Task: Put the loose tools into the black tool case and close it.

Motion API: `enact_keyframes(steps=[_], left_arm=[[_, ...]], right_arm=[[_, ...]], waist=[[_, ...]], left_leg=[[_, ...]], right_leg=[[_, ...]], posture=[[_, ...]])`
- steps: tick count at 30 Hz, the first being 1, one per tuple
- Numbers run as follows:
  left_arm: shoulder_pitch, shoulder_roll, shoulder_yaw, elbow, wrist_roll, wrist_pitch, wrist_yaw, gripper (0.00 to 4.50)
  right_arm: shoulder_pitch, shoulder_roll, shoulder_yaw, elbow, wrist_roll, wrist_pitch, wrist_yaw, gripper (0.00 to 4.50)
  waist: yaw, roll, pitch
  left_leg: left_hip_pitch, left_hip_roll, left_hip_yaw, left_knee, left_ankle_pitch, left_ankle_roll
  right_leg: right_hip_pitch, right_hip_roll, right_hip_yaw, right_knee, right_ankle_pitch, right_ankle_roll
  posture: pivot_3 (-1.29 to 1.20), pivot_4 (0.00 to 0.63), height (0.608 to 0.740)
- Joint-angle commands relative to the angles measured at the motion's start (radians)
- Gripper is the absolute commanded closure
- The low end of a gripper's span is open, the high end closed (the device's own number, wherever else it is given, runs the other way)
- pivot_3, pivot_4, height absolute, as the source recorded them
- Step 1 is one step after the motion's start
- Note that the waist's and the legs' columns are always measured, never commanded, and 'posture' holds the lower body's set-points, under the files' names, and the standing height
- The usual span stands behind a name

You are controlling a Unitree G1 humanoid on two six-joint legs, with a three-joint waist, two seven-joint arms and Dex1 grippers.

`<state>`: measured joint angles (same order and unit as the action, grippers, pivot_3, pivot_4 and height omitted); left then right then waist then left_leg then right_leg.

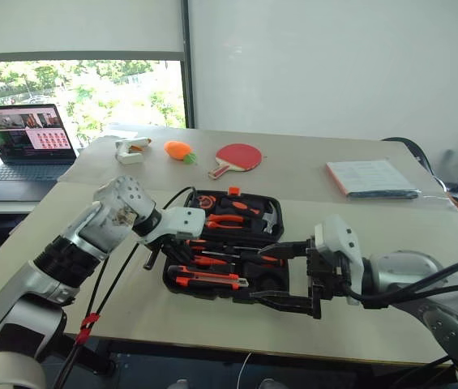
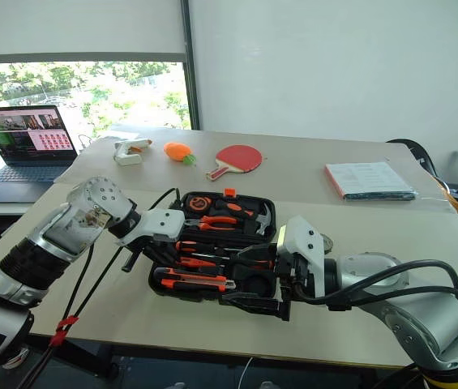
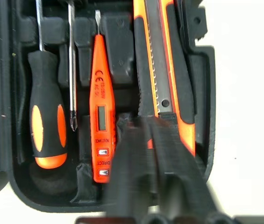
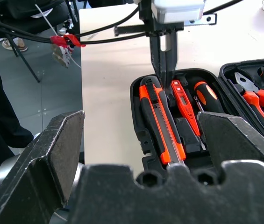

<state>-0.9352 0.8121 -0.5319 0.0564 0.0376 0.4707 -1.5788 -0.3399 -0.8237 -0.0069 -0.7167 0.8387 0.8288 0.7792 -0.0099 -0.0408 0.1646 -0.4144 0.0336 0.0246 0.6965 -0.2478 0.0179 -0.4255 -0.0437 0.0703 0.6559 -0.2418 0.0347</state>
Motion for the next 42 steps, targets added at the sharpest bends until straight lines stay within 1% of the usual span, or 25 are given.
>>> enact_keyframes(steps=[1,12,18,23,27,31,38,42], left_arm=[[0.005,-0.009,-0.013,-0.019,0.023,-0.029,-0.007,4.47],[0.042,-0.048,-0.063,0.002,0.101,-0.090,0.016,4.47],[0.060,-0.078,-0.075,0.013,0.128,-0.097,0.025,4.47],[0.038,-0.102,-0.040,0.049,0.128,-0.076,0.041,4.47],[-0.009,-0.076,0.038,0.060,0.068,-0.044,0.001,4.47],[-0.020,-0.026,0.066,0.052,0.046,-0.049,-0.032,4.47],[0.034,0.012,0.048,-0.038,0.000,-0.041,-0.036,4.47],[0.065,0.014,0.014,-0.037,0.052,-0.099,-0.022,4.47]], right_arm=[[-0.012,0.006,-0.020,-0.021,0.013,-0.011,-0.011,0.00],[-0.006,0.007,-0.028,-0.030,0.031,-0.002,-0.037,0.00],[-0.006,0.008,-0.030,-0.030,0.035,-0.002,-0.045,0.00],[-0.007,0.011,-0.029,-0.028,0.035,-0.004,-0.049,0.00],[-0.004,0.010,-0.031,-0.025,0.033,-0.007,-0.046,0.00],[-0.005,0.010,-0.032,-0.019,0.032,-0.009,-0.042,0.00],[-0.024,0.017,-0.022,-0.010,0.030,-0.005,-0.042,0.00],[-0.027,0.017,-0.023,-0.007,0.030,-0.003,-0.041,0.00]], waist=[[-0.002,0.000,0.000],[-0.003,0.000,0.000],[-0.001,0.004,-0.002],[-0.002,0.006,-0.004],[-0.003,0.006,-0.004],[-0.007,0.006,-0.004],[-0.003,0.006,-0.003],[-0.004,0.006,-0.003]], left_leg=[[0.000,0.000,0.000,0.000,0.000,0.000],[0.001,0.000,0.000,0.000,0.000,0.000],[0.005,0.000,0.000,0.000,0.000,0.000],[0.006,0.000,0.000,0.000,0.000,0.000],[0.005,0.000,0.000,0.000,0.000,0.000],[0.002,0.000,0.000,-0.001,0.000,0.000],[0.001,0.000,0.000,-0.001,0.000,0.000],[0.002,0.000,0.000,-0.001,0.000,0.000]], right_leg=[[0.000,0.000,0.000,0.000,0.000,0.000],[0.001,0.000,0.000,0.000,0.000,0.000],[0.004,0.000,0.000,0.000,0.000,0.000],[0.005,0.000,0.001,0.001,0.000,0.000],[0.003,0.000,0.001,0.001,0.000,0.000],[0.001,0.001,0.001,0.001,0.000,0.000],[0.001,0.000,0.000,0.000,0.000,0.000],[0.001,0.000,0.000,0.000,0.000,0.000]], posture=[[0.00,0.150,0.736],[0.00,0.150,0.736],[0.00,0.150,0.736],[0.00,0.150,0.736],[0.00,0.150,0.736],[0.00,0.150,0.736],[0.00,0.150,0.736],[0.00,0.150,0.736]])
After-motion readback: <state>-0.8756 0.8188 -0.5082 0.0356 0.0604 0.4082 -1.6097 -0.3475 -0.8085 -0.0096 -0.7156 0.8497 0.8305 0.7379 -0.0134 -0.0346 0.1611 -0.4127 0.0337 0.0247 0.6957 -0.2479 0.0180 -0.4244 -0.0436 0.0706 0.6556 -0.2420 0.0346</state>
